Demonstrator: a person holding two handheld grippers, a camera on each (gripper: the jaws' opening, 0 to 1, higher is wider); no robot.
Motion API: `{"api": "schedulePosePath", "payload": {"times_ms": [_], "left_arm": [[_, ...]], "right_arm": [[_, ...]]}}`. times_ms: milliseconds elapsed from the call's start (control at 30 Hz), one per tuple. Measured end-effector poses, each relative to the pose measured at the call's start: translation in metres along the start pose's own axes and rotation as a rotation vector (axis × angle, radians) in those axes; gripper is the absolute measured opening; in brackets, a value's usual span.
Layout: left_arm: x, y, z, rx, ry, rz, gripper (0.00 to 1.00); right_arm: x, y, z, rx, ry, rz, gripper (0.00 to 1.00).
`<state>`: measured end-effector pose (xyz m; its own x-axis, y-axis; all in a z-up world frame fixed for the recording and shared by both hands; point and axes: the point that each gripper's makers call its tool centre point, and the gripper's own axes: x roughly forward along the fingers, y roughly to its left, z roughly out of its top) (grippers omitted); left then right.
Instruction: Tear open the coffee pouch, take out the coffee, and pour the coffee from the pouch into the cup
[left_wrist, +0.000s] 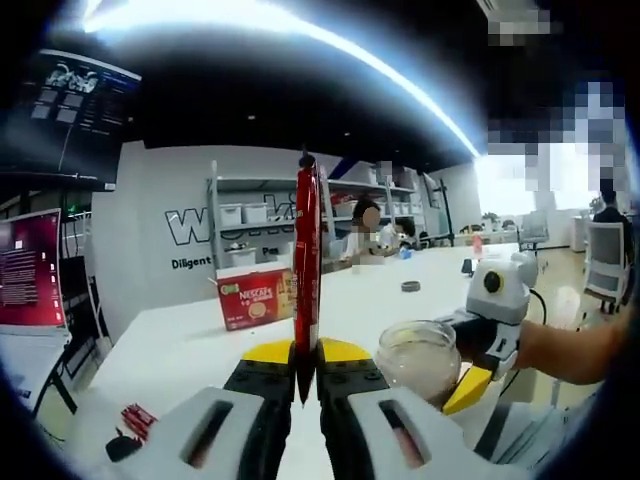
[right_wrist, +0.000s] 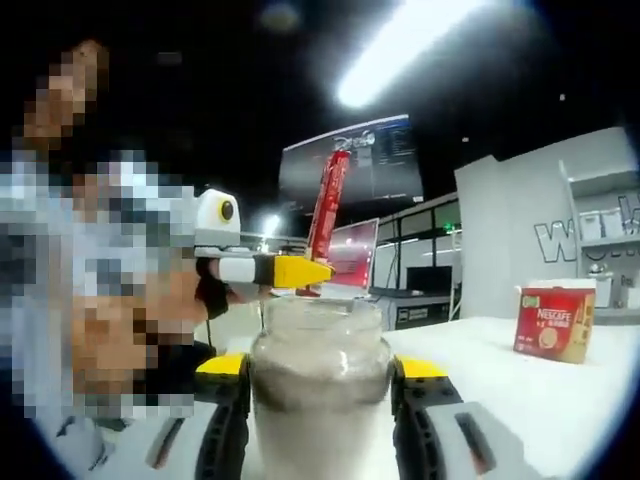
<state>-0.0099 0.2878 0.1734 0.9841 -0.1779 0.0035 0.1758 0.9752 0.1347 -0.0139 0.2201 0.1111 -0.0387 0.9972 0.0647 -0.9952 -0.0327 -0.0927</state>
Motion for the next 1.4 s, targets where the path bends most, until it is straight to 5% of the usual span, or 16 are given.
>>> {"api": "schedulePosePath", "payload": {"times_ms": [167, 300, 500, 800, 1133, 1400], "left_arm": [[0.0, 0.0, 0.001, -0.001, -0.002, 0.001, 0.1], [-0.001, 0.001, 0.001, 0.001, -0.002, 0.003, 0.1], [-0.002, 0.001, 0.001, 0.0, -0.003, 0.003, 0.1], [0.0, -0.004, 0.001, 0.005, -0.002, -0.007, 0.1], [0.003, -0.009, 0.001, 0.009, 0.0, -0.014, 0.1], [0.004, -0.014, 0.001, -0.001, -0.002, -0.031, 0.1]], "right_arm": [[0.012, 0.0, -0.011, 0.026, 0.037, 0.002, 0.78], [0.015, 0.004, -0.013, -0.002, 0.018, -0.009, 0.63], [0.01, -0.001, -0.012, 0.034, 0.015, -0.023, 0.59], [-0.025, -0.02, -0.012, 0.048, 0.042, -0.056, 0.58], [-0.09, -0.043, -0.011, 0.045, 0.06, -0.151, 0.57], [-0.076, -0.03, -0.01, 0.045, 0.034, -0.147, 0.57]]}}
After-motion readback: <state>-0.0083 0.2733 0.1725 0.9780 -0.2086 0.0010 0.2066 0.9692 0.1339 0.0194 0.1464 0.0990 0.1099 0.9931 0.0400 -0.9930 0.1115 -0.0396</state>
